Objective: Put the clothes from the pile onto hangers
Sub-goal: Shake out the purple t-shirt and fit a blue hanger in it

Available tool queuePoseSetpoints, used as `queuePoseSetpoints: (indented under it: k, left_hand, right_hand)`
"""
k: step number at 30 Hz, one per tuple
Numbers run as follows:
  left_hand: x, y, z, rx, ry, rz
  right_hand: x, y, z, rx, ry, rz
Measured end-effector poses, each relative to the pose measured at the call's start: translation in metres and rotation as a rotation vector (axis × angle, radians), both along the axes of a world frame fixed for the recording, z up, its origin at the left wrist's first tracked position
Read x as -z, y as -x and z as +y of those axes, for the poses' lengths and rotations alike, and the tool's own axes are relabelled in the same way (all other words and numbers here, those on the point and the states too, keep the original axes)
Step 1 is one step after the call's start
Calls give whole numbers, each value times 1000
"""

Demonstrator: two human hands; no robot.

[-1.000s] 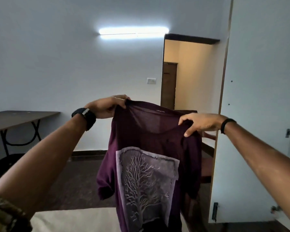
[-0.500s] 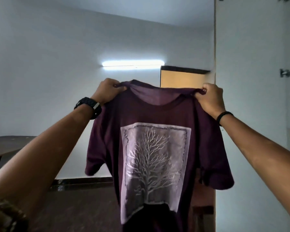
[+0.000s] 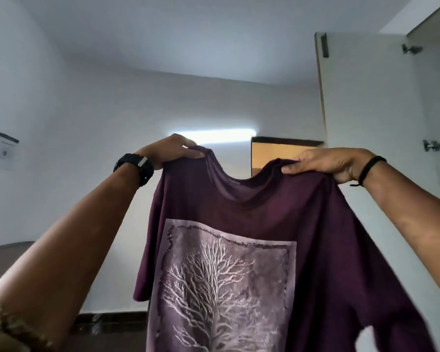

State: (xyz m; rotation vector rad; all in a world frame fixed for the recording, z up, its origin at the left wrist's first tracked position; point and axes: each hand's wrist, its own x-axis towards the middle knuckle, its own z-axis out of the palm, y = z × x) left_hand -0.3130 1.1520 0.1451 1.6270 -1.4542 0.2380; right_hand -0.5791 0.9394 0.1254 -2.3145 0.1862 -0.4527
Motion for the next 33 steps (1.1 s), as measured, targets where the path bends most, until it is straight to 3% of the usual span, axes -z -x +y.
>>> queuePoseSetpoints:
  k: [6,9,12,15,19,24,26,29,33]
  left_hand:
    - [-60,21,51,164,318,72]
    - [-60,21,62,172,301,123]
    - [-27,1,50,122,87,175]
    - [43,-34,26,23,-217,230]
    - [183,-89,-12,-107,-608,392]
    - [376,-106,-51,-339,-1009,196]
    - [432,-105,-61,-380,-1063,236]
    - [484,-121,-74,-519,-980,304]
    - [510,-139,-94,-783,-707,211]
  right_hand:
    - [-59,16,19,-21,-70,-515]
    - [-60,3,16,-40,-94,-554]
    - [-27,-28,4,-44,-147,-434]
    - [43,-72,-15,-42,-198,-227]
    - [179,-127,-43,-36,-343,69]
    - [351,-168,-65,138,-344,393]
    - [399,-177,-68,243,-241,452]
    - [438,-190,-74,422,56,529]
    - [471,-218,-86,626,-148,354]
